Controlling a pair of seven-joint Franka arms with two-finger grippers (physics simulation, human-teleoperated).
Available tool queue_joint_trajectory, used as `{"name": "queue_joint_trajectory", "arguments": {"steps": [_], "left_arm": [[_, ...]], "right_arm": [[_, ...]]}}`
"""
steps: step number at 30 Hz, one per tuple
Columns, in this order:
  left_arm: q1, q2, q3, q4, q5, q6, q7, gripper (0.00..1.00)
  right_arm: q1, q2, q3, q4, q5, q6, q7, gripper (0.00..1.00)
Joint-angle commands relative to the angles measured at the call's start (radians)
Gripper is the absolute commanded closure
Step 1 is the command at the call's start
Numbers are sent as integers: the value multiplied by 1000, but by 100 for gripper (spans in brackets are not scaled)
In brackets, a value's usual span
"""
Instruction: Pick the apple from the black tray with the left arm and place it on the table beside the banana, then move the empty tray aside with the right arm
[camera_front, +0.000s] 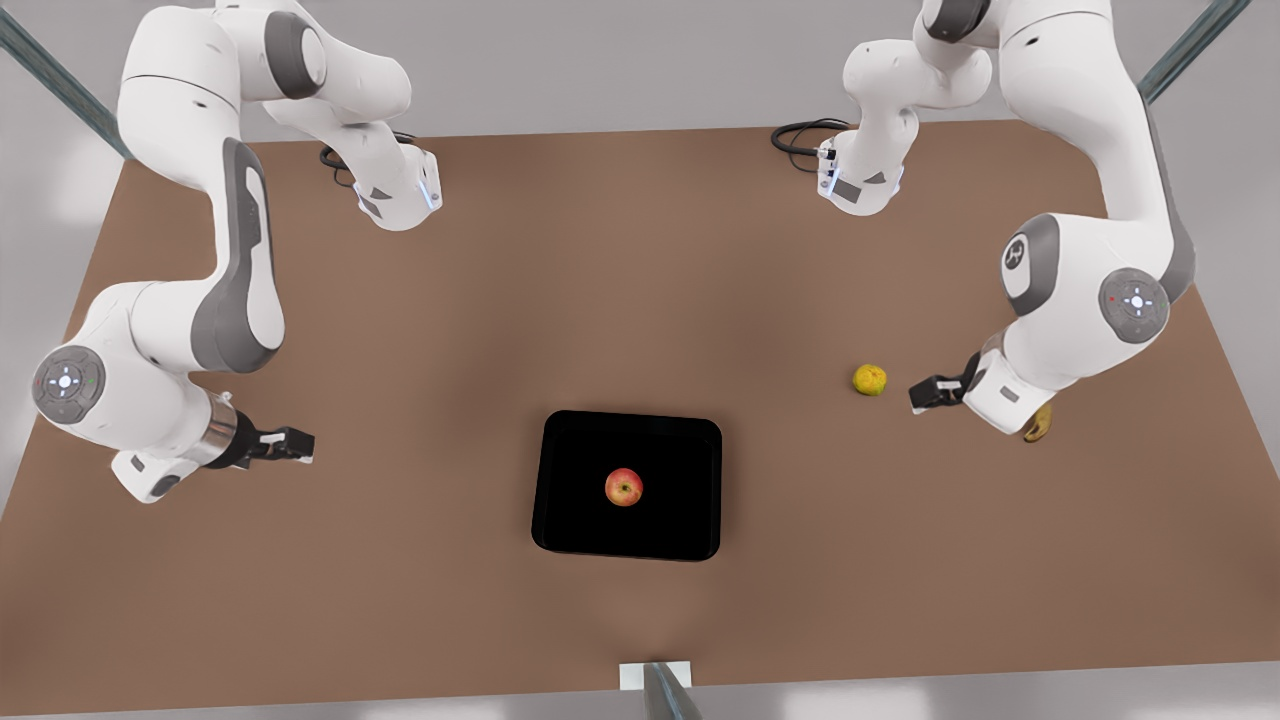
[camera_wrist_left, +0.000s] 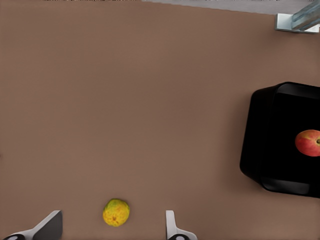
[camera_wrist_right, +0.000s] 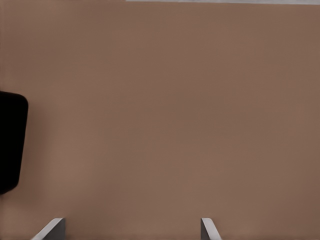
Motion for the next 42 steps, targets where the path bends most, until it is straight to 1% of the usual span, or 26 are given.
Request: {"name": "queue_joint_trajectory", "arguments": {"steps": [1,3,4,5,6,7,9,10,11,13,14,15,16,17,18,19,22,25,27,30,32,42], "left_arm": [[-7,4,0,3,8,39,-102,0],[-19,7,1,26,61,40,-96,0],[-16,36,3,20,70,108,19,0],[-44,34,-20,41,87,89,81,0],[-148,33,-25,63,131,78,-83,0],[-248,42,-28,109,133,78,-249,0],[-341,68,-29,111,131,89,-464,0],[-416,140,-28,143,142,95,-663,0],[-462,211,-28,210,144,100,-746,0],[-482,267,-28,221,142,164,-821,0],[-482,312,-28,224,142,293,-941,0],[-493,375,-29,250,137,361,-955,0],[-505,430,-26,301,144,359,-970,0],[-505,543,-19,434,157,356,-964,0],[-507,631,-18,542,217,358,-959,0],[-507,642,-15,554,225,365,-872,0],[-547,694,-20,549,308,402,-873,0],[-587,697,-22,542,308,424,-926,0],[-588,729,-22,543,308,517,-938,0],[-599,758,-20,540,341,526,-932,0],[-599,786,-18,542,341,592,-933,0],[-602,840,-5,542,346,686,-939,0]], "right_arm": [[3,-1,0,-1,-3,13,37,0],[3,2,0,2,-4,15,37,0],[4,31,0,3,-6,52,34,0],[4,77,0,6,-8,95,27,0],[3,111,-3,15,-9,130,25,0],[1,128,-6,17,-8,156,25,0],[1,120,-8,43,-4,141,34,0],[0,91,-9,43,-3,127,34,0],[-2,65,-12,45,-6,55,34,0],[-2,34,-19,46,-4,3,36,0],[-2,33,-17,46,-4,-10,37,0],[-2,30,-12,46,-4,-16,37,0],[-3,30,-32,48,-3,-16,36,0],[-2,30,-26,48,-3,-16,37,0],[-2,30,-26,48,-3,-16,37,0],[-2,31,-25,48,-3,-16,37,0],[-2,31,-25,48,-3,-16,37,0],[-2,31,-25,48,-3,-16,37,0],[-2,31,-25,48,-3,-16,37,0],[-2,31,-26,48,-3,-16,37,0],[-2,31,-25,48,-3,-16,37,0],[-2,31,-28,48,-3,-16,37,0]]}}
